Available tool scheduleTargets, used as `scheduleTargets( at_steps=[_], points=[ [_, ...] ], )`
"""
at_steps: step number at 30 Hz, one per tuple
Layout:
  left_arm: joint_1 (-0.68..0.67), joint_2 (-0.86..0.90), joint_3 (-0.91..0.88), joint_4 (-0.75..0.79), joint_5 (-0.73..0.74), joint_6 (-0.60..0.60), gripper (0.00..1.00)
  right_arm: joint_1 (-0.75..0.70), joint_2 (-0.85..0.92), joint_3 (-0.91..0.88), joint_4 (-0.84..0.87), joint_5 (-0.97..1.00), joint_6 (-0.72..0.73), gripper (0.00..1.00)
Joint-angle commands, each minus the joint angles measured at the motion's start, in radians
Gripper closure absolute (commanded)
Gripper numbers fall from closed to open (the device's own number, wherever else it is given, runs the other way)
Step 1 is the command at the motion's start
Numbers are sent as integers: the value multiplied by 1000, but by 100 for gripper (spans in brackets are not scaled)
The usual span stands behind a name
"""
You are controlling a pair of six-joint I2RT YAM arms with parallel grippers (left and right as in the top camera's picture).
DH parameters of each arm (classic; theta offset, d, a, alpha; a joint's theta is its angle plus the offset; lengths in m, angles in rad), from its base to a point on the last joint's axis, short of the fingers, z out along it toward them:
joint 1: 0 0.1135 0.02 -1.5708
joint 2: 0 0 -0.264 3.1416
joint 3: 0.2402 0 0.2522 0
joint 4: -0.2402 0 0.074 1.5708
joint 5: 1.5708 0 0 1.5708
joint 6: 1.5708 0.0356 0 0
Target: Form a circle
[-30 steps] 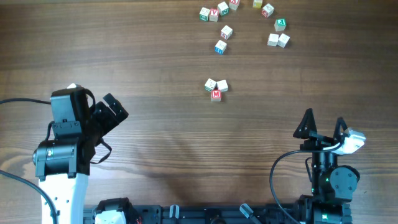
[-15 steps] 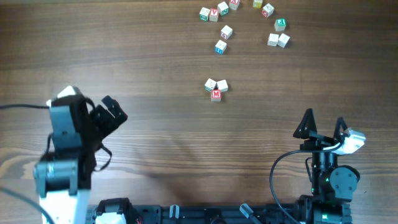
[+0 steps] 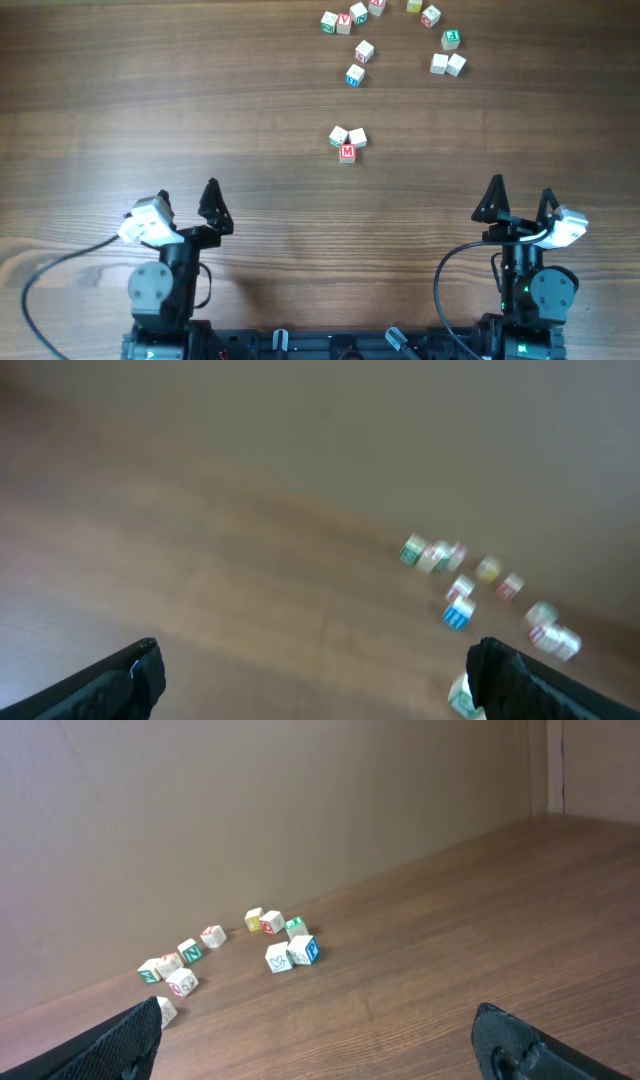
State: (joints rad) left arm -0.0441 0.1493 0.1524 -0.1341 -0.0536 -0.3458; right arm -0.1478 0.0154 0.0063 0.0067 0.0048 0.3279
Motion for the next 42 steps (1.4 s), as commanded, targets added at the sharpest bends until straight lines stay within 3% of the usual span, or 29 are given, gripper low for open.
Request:
scheduleTargets(
  at_steps=[1,14,32,42],
  points=[
    [-19,-101,-146,86,16,52,0,-7,-11,-1,3,18,-10,0],
    [-19,-146,-146,56,57,183,0,-7,-11,-1,2,18,-10,0],
    [-16,-145,-146,60,57,182,0,-7,-11,-1,2,18,-10,0],
    [-16,-143,-146,60,57,182,0,126,-11,-1,2,18,-10,0]
  ],
)
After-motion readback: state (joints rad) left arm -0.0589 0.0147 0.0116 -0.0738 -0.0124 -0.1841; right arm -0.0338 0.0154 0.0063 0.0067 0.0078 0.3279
